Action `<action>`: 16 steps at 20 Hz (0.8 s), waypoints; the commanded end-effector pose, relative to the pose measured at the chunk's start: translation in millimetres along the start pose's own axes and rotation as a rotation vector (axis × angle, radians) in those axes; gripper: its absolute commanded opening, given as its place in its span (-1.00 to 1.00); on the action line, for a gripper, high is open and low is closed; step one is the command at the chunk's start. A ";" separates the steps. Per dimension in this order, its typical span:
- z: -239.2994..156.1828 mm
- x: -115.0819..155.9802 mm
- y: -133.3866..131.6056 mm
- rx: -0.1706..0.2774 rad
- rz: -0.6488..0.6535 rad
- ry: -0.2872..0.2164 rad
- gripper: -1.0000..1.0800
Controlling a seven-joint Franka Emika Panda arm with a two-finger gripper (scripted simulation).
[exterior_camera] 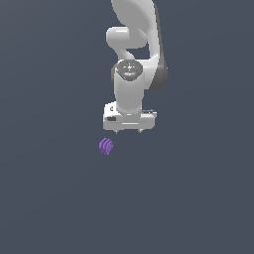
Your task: Pick up the object and move it to a goal position.
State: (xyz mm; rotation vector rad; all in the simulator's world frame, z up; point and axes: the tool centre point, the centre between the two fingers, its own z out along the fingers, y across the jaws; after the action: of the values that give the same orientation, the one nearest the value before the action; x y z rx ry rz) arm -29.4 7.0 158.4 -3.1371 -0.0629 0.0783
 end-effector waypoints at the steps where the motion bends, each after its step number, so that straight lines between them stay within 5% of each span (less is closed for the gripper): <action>1: 3.4 0.5 5.6 0.001 0.021 0.002 0.92; 16: 62.6 0.2 107.7 0.009 0.405 0.045 0.92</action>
State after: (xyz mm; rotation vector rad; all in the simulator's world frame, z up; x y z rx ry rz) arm -27.6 -92.3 99.9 -3.0942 0.5207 0.0158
